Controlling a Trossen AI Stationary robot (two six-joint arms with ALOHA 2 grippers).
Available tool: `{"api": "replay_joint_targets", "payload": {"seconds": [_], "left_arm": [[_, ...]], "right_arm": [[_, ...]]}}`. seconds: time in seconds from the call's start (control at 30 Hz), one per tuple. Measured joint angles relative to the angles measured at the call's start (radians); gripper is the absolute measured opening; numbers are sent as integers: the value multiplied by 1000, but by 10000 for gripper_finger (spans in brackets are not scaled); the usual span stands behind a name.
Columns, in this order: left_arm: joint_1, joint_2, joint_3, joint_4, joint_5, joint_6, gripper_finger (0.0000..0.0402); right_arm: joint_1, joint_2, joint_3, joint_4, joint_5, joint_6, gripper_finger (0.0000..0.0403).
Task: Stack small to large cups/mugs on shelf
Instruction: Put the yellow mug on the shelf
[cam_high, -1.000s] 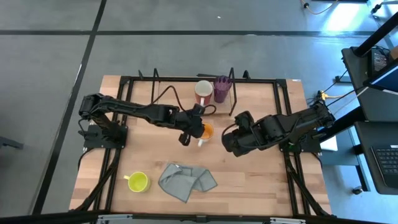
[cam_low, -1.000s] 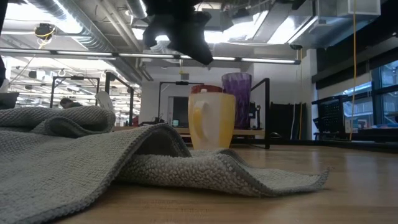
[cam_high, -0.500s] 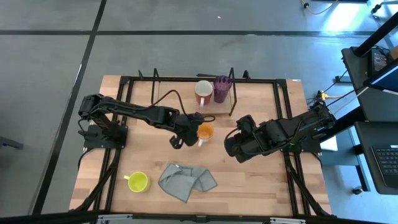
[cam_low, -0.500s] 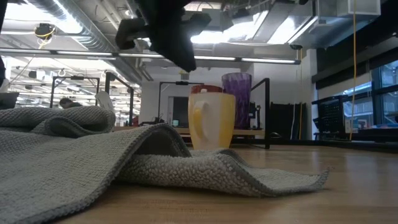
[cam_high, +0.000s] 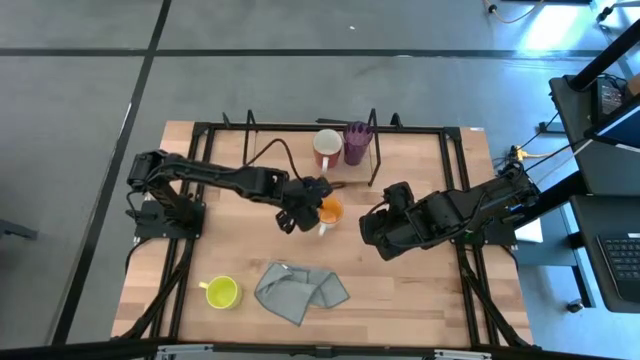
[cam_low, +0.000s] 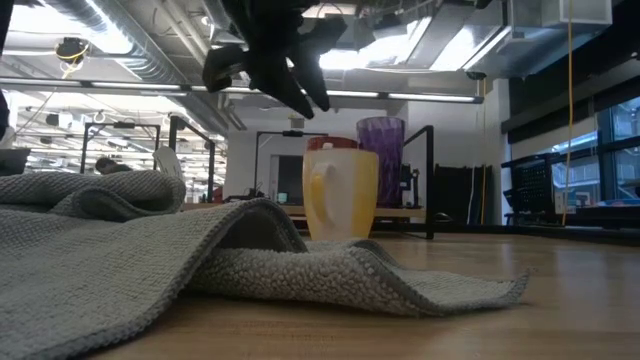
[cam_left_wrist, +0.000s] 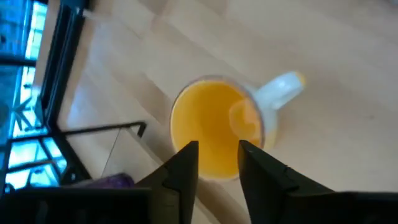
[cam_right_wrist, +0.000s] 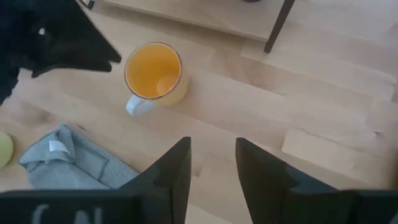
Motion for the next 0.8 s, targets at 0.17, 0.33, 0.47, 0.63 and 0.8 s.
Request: {"api": "replay_joint_targets", "payload": {"seconds": [0.17,0.33,0.47,0.63,0.8], "left_arm": [[43,0,-6,-29,52,14,120],[55,0,-15,-58,88,85,121],[57,0,-15,-52,131,130,121],[61,33,-17,-40,165,135,121],[56,89,-17,-49,160,158,121]], "right_arm": [[0,0,0,0,0,0,127],[0,0,0,0,0,0,127],[0,0,0,0,0,0,127],[0,0,0,0,0,-1,127],[0,1,0,-1,0,-1,127]]}}
